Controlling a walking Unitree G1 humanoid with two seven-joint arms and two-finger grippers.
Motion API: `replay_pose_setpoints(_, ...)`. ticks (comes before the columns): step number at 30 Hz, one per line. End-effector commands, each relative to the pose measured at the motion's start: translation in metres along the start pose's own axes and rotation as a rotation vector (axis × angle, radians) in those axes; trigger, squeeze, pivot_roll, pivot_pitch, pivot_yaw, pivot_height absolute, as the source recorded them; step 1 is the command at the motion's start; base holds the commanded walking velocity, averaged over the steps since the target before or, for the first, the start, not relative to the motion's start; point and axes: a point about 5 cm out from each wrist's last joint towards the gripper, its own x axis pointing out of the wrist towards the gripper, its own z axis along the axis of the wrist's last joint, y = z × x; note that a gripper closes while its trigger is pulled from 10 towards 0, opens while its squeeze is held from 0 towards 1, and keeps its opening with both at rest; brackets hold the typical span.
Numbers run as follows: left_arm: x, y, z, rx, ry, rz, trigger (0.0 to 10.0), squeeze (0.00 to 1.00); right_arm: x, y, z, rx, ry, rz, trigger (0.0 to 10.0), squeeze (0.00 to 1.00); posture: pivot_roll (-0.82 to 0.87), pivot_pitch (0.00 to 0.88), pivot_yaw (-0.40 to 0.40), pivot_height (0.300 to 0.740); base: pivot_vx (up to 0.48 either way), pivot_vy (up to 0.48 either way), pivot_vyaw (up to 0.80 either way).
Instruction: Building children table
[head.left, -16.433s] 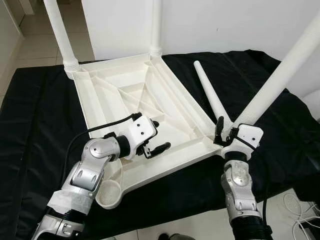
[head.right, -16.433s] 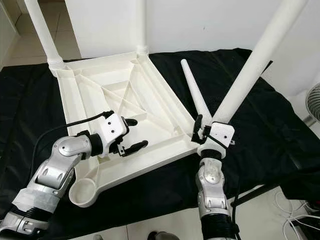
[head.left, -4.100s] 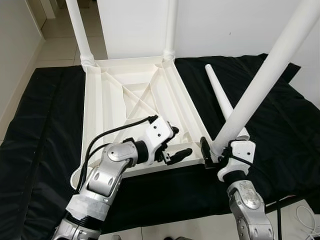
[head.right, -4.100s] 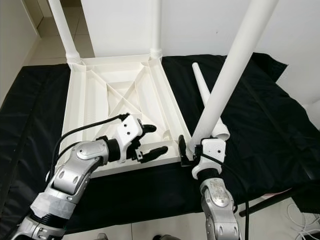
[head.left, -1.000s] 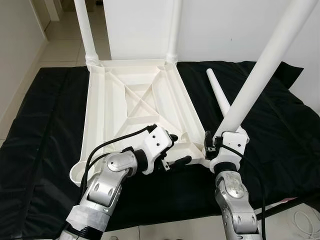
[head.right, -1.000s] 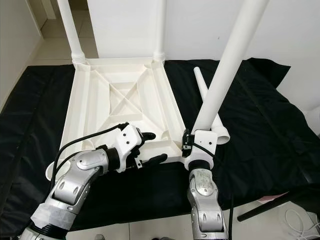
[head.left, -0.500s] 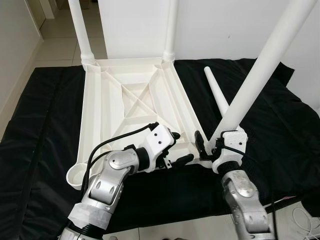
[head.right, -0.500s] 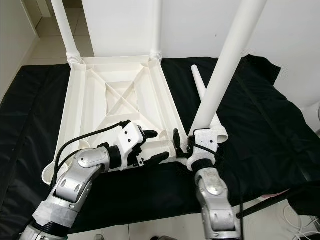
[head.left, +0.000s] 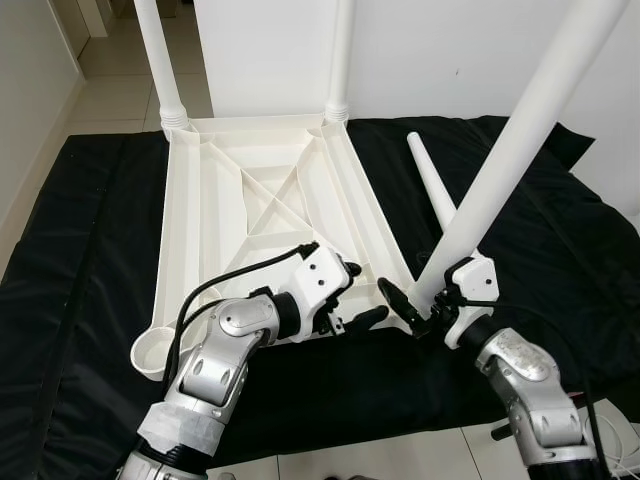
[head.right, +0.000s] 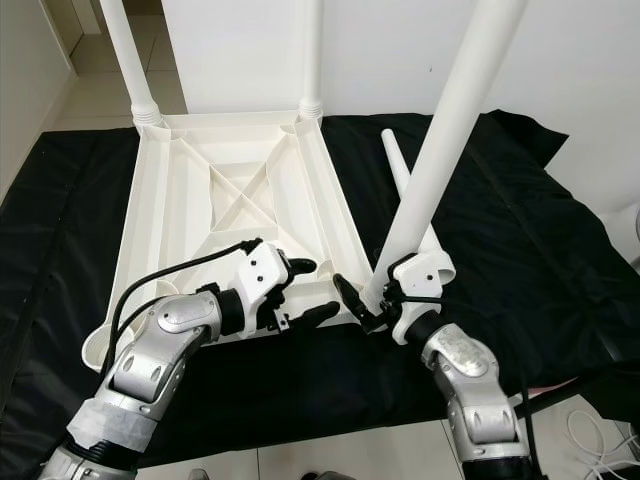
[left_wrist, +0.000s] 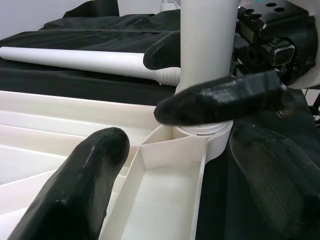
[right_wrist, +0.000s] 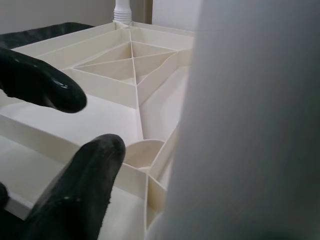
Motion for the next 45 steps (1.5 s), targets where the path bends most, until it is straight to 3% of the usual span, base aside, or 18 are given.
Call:
replay_pose_setpoints(1,0.001,0.004,-0.002,-0.01,0.01,0.074,10.0,0.0,0.0,-0.002,-0.004,-0.001,0.015,0.029,0.0,0.0,-0.04,0.059,-0.036,0.74,0.0,0.0,0.0)
replay_pose_setpoints(13,0.004,0.003,0.0,-0.008,0.002,0.065,10.0,0.0,-0.006,0.001,-0.011,0.02,0.013,0.041,0.0,0.0,-0.05,0.046,-0.038,0.74,0.0,0.0,0.0)
replay_pose_setpoints(14,0.004,0.003,0.0,-0.008,0.002,0.064,10.0,0.0,-0.006,0.004,-0.012,0.052,0.011,0.034,10.0,0.0,-0.05,0.044,-0.039,0.74,0.0,0.0,0.0)
replay_pose_setpoints(19,0.004,0.002,-0.001,-0.004,0.002,0.058,10.0,0.0,-0.001,0.017,-0.013,0.046,0.016,-0.083,10.0,0.0,-0.05,0.041,-0.041,0.74,0.0,0.0,0.0)
replay_pose_setpoints(22,0.004,0.002,-0.001,-0.006,0.004,0.056,10.0,0.0,0.002,0.015,-0.016,0.028,0.049,-0.201,10.0,0.0,-0.05,0.039,-0.041,0.74,0.0,0.0,0.0)
replay_pose_setpoints(27,0.004,0.001,-0.003,-0.004,0.008,0.053,10.0,0.0,0.005,0.019,-0.014,0.092,0.025,-0.391,10.0,0.0,-0.04,0.035,-0.044,0.74,0.0,0.0,0.0)
replay_pose_setpoints(34,0.002,0.002,-0.009,-0.007,0.022,0.057,10.0,0.0,0.002,0.018,-0.019,0.104,0.071,-0.565,10.0,0.0,-0.04,0.032,-0.047,0.74,0.0,0.0,0.0)
replay_pose_setpoints(35,-0.001,0.003,-0.017,-0.006,0.042,0.071,10.0,0.0,0.001,0.017,-0.019,0.104,0.083,-0.648,10.0,0.0,-0.04,0.032,-0.045,0.74,0.0,0.0,0.0)
replay_pose_setpoints(40,-0.006,0.0,-0.03,-0.014,0.067,0.096,10.0,0.0,0.003,0.021,-0.017,0.123,0.082,-0.705,10.0,0.0,-0.04,0.036,-0.048,0.74,0.0,0.0,0.0)
replay_pose_setpoints(45,-0.007,-0.001,-0.028,-0.022,0.057,0.099,10.0,0.0,0.007,0.024,-0.015,0.135,0.076,-0.686,10.0,0.0,-0.03,0.041,-0.05,0.74,0.0,0.0,0.0)
